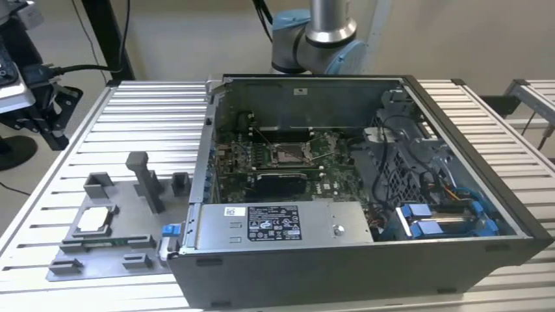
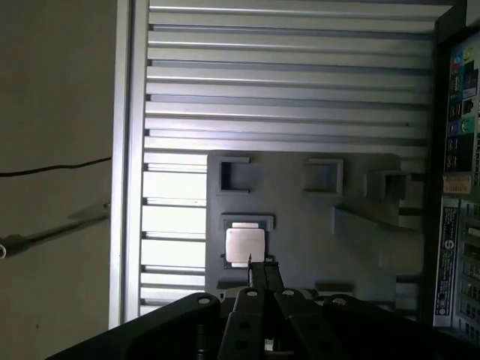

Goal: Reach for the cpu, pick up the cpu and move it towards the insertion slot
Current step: 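Reach for the cpu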

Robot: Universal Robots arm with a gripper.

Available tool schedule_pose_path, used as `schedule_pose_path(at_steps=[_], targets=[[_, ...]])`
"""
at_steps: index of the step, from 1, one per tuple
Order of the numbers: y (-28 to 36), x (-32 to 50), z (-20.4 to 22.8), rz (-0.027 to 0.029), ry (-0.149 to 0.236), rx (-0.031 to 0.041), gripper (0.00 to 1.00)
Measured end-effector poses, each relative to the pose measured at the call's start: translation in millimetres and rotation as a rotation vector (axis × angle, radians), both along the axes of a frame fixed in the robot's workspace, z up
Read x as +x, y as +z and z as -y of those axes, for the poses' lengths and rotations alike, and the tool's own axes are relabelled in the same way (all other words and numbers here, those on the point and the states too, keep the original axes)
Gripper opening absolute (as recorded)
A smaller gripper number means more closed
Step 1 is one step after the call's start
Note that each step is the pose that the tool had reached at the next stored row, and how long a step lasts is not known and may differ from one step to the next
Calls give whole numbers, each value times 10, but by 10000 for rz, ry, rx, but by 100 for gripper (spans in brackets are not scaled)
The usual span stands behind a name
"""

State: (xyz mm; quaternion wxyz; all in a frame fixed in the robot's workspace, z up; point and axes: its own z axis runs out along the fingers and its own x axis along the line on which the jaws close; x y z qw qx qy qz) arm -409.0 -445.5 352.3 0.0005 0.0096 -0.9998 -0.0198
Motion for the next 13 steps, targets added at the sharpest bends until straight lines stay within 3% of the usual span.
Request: schedule_pose_path(at_steps=[13], targets=[[0, -6, 0, 0, -1, 1, 0]])
